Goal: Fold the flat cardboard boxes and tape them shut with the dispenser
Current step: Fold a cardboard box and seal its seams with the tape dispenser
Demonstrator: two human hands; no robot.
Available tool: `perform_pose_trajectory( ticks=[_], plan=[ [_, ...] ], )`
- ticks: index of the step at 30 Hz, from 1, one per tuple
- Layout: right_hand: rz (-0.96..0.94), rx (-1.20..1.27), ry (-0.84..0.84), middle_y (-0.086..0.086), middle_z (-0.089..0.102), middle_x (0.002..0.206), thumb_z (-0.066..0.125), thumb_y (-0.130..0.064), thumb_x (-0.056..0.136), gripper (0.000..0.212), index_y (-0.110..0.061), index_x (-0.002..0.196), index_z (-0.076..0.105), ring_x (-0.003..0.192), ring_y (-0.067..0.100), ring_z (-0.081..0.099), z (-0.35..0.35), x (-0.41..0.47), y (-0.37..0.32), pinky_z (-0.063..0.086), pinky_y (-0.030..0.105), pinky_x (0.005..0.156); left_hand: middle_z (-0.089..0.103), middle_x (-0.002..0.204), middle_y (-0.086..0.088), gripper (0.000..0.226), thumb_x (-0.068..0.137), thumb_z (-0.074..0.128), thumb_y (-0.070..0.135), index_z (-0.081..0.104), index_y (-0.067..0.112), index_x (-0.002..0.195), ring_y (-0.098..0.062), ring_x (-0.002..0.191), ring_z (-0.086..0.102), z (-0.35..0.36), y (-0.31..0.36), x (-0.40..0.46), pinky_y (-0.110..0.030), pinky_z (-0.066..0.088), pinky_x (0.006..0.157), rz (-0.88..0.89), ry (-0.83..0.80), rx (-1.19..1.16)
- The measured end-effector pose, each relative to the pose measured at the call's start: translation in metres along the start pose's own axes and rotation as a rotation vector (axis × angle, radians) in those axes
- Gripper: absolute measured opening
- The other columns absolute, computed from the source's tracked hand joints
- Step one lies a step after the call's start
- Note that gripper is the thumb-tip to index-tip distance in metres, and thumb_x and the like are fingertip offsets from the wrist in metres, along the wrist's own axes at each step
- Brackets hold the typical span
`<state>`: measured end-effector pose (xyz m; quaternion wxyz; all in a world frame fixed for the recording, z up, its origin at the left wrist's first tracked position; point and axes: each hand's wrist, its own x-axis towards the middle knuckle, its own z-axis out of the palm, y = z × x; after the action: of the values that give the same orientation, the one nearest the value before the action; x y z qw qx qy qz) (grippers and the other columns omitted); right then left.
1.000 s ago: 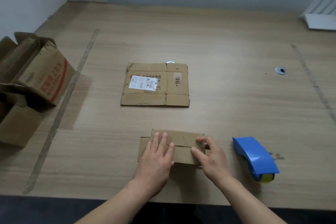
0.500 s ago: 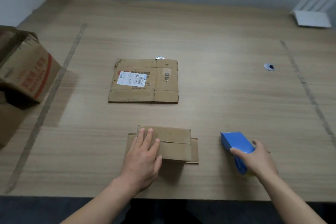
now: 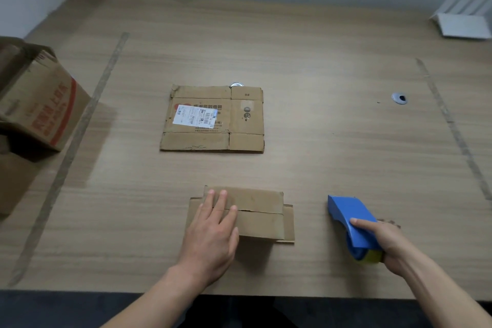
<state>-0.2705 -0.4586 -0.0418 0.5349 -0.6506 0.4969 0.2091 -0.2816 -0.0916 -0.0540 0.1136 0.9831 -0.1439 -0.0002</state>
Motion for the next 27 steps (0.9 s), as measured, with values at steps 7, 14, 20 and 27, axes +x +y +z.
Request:
perform_pose_trajectory(
  ticks=[7, 14, 20, 27],
  plan=[
    [-0.074, 0.01, 0.001, 0.021, 0.069, 0.092, 0.083, -0.012, 0.078, 0.036, 0.002, 0.106, 0.065, 0.077, 0.034, 0.063, 0.0, -0.005, -0.01, 0.051, 0.038, 0.064, 0.058, 0.136, -0.02, 0.045, 0.091, 0.041, 0.031, 0.073, 0.009, 0.113, -0.044, 0.128, 0.051, 0.0, 0.001, 0.008, -0.051, 0.05, 0.099, 0.002, 0.06, -0.003],
    [-0.147, -0.079, -0.052, 0.022, 0.069, 0.084, 0.083, -0.01, 0.078, 0.038, 0.005, 0.107, 0.065, 0.07, 0.034, 0.062, 0.004, -0.051, -0.03, 0.048, 0.035, 0.057, 0.064, 0.119, -0.012, 0.013, 0.073, 0.076, -0.001, 0.073, 0.008, 0.082, -0.03, 0.107, 0.054, -0.005, -0.004, 0.024, -0.041, 0.057, 0.083, 0.062, 0.102, -0.212],
    [-0.278, -0.175, -0.199, 0.016, 0.07, 0.075, 0.089, -0.034, 0.035, 0.072, -0.001, 0.095, 0.07, 0.065, 0.029, 0.061, 0.02, -0.112, -0.06, 0.044, 0.032, 0.054, 0.071, 0.098, 0.004, 0.025, 0.077, 0.07, -0.004, 0.076, 0.015, 0.092, -0.013, 0.095, 0.06, -0.023, -0.007, 0.047, -0.026, 0.049, 0.088, -0.148, 0.0, -0.607],
    [-0.574, -0.255, -0.601, 0.016, 0.075, 0.094, 0.088, -0.034, 0.042, 0.066, -0.017, 0.105, 0.078, 0.077, 0.022, 0.069, 0.053, -0.165, -0.105, 0.053, 0.025, 0.065, 0.077, 0.096, 0.0, 0.059, 0.098, 0.031, 0.06, 0.061, 0.017, 0.125, -0.015, 0.102, 0.066, -0.074, -0.001, 0.07, -0.041, 0.042, 0.108, -0.631, -0.398, -1.339]
  ],
)
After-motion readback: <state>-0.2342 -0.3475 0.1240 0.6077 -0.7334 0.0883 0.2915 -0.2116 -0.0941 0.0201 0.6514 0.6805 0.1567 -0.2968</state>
